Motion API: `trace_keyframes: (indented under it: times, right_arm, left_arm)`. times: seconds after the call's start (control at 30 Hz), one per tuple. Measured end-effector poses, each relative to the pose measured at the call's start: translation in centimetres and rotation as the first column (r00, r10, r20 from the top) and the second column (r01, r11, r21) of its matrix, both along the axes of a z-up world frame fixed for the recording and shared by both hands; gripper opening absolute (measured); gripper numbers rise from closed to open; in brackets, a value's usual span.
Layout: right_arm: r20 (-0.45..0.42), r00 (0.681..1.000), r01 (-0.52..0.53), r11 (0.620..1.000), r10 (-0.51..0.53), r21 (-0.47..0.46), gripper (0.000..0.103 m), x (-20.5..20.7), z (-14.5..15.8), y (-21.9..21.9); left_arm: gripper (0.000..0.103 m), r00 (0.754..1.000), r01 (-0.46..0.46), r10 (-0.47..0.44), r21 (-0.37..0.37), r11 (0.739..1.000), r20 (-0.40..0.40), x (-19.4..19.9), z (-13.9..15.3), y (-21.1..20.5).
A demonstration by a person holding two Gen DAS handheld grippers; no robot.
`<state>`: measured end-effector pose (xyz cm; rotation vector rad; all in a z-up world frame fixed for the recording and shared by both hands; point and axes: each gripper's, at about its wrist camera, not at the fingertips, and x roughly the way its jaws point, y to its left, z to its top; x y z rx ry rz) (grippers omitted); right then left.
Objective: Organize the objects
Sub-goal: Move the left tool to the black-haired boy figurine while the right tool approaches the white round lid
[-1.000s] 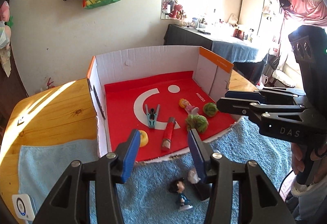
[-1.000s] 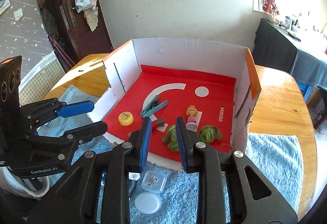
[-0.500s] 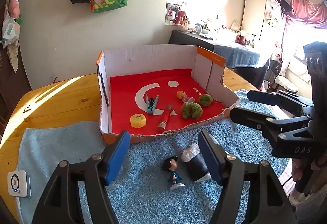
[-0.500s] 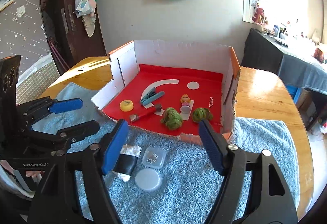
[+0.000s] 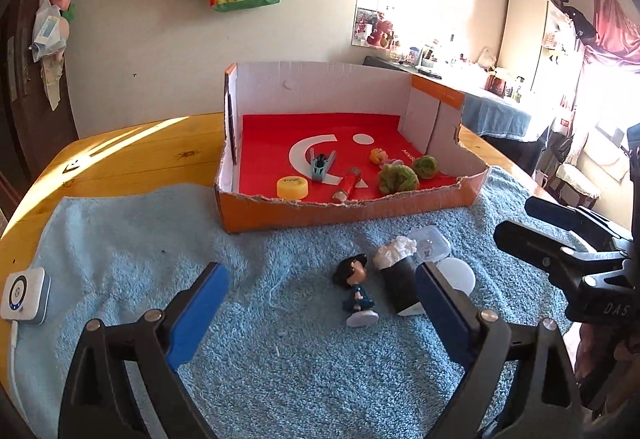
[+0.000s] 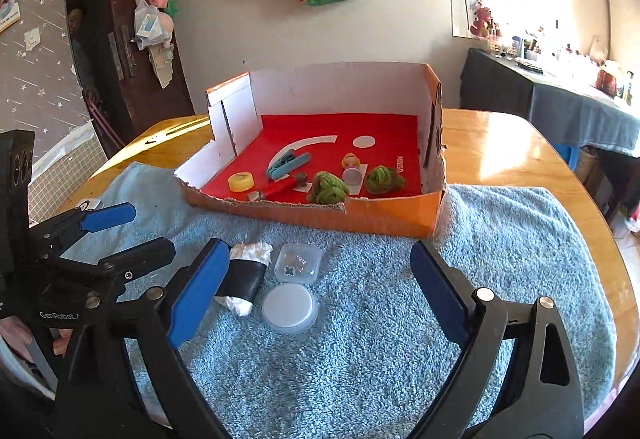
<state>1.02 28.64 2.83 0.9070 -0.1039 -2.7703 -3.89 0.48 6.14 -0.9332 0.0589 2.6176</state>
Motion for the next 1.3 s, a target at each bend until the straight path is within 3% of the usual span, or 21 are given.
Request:
trace_keyframes:
  times: [0.13,0.43,0.9,1.3]
  right_arm:
    - [-0.001,1.000,0.023,1.000,-0.023,0.015,0.093,0.6,-1.3,-0.1]
    - [0.055,0.998,0.017,1.000,-0.016,-0.013,0.093,0.8,-4.1,-0.1]
    - [0.091,0.996,-0.008,1.000,0.005,0.026,0.093,0.2,-5.1,-0.8]
    - [0.118,0.993,-0.016,0.994,0.004,0.105,0.093,-0.7,-5.6,-1.3]
  left_arm:
    - [0.096,0.999,-0.024,0.023,0.025,0.999,0.023,0.2,-1.1,-0.4]
    - [0.096,0.997,-0.021,0.021,-0.005,1.000,0.068,0.1,-3.1,0.1]
    - [0.096,0.995,0.004,0.002,-0.061,0.998,0.098,-0.7,-3.5,0.9]
    - [0.093,0.992,0.084,-0.070,-0.124,0.989,0.107,-1.6,-3.4,2.2]
